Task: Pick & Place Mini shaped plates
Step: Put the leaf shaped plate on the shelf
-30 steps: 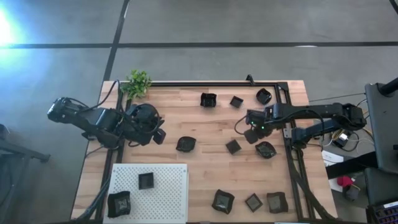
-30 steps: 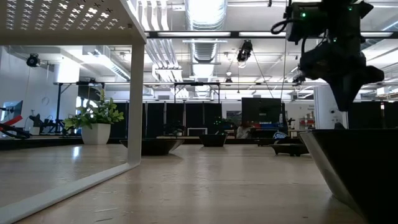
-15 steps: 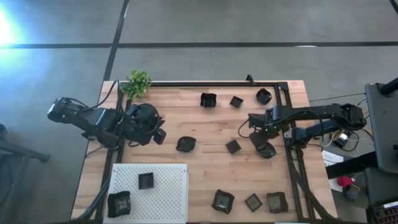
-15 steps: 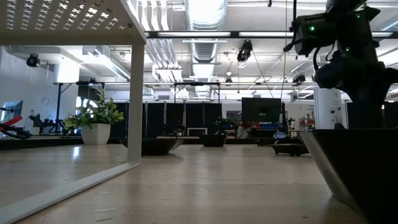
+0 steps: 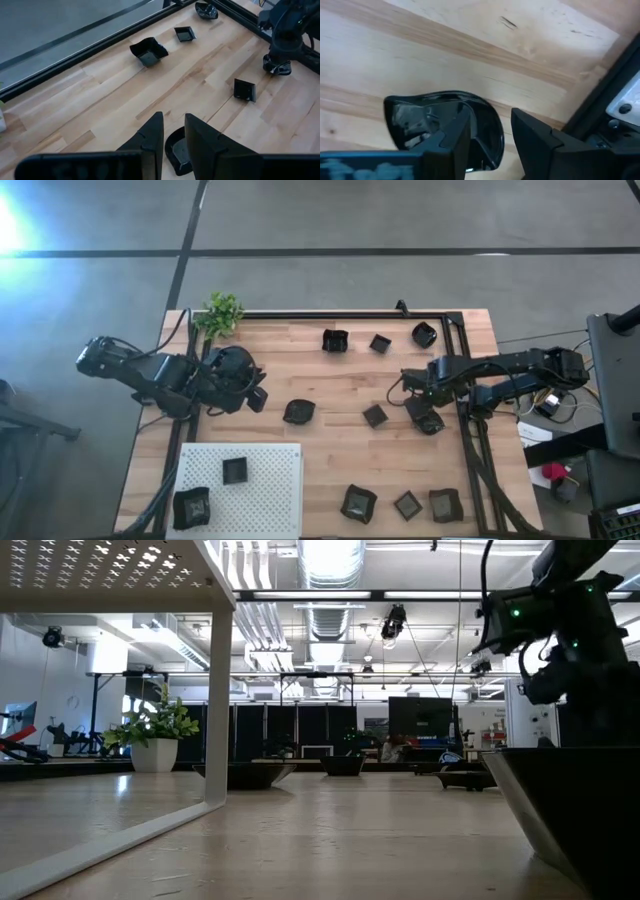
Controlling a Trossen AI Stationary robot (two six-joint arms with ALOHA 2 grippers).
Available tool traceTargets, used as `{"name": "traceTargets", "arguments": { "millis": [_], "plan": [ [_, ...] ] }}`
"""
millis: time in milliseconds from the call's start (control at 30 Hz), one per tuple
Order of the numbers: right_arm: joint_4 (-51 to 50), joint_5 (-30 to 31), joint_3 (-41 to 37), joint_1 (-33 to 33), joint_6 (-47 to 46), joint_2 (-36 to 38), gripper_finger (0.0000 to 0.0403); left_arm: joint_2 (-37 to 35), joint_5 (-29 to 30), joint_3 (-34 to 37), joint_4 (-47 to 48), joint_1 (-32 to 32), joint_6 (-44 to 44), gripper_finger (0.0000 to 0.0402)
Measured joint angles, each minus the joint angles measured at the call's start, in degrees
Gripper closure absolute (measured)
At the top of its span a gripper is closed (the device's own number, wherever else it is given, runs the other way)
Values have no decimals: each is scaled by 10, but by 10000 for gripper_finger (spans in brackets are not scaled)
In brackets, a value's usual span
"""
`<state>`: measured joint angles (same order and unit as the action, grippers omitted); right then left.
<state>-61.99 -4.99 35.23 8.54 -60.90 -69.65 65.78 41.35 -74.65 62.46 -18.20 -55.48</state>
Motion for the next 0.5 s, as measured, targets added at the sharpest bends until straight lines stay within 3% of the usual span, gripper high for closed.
{"name": "traceTargets", "arguments": {
  "millis": [267, 500],
  "plan": [
    [45, -1, -33, 0, -2, 0, 268, 0, 0, 0, -1, 0, 0, 331],
    [108, -61, -76, 0, 7, 0, 271, 0, 0, 0, -1, 0, 2, 331]
  ]
}}
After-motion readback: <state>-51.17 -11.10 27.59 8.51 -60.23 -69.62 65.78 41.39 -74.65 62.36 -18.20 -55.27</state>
